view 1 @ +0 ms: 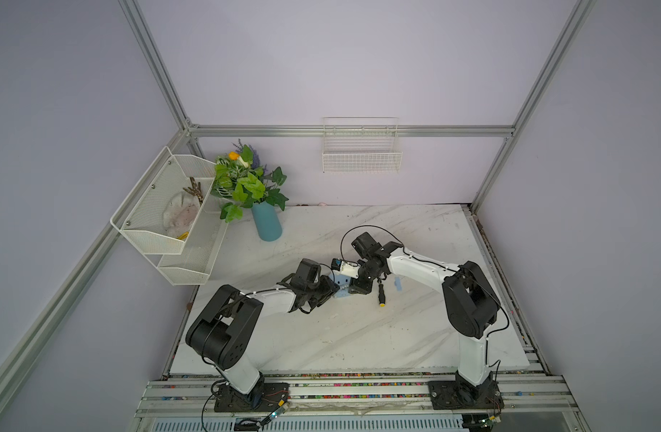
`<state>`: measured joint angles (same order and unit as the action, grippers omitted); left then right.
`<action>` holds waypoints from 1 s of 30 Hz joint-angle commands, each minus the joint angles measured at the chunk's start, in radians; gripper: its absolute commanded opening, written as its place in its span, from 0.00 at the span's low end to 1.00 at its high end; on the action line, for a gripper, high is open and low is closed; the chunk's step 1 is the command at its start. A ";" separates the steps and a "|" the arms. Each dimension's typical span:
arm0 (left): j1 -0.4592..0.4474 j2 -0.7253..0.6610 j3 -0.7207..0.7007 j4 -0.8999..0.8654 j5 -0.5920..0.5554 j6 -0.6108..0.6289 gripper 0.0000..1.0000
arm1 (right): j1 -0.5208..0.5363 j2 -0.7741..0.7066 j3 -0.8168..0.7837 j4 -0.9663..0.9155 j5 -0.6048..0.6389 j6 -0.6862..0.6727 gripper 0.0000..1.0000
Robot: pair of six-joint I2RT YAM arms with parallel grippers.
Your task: Remove the battery from the alarm
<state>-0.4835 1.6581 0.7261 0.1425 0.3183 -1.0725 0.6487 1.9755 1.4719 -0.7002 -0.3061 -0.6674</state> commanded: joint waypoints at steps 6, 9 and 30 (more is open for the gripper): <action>-0.003 0.044 -0.012 -0.068 -0.008 0.008 0.51 | 0.005 0.036 0.052 -0.016 -0.026 -0.012 0.45; -0.003 0.046 -0.012 -0.067 -0.007 0.008 0.52 | 0.006 0.042 0.059 -0.016 -0.028 -0.014 0.43; -0.003 0.040 -0.004 -0.076 -0.006 0.009 0.51 | 0.006 0.045 0.044 -0.063 0.056 -0.002 0.22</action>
<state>-0.4835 1.6596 0.7265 0.1467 0.3214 -1.0729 0.6491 2.0140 1.5200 -0.7151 -0.2844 -0.6765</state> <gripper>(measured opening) 0.511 0.242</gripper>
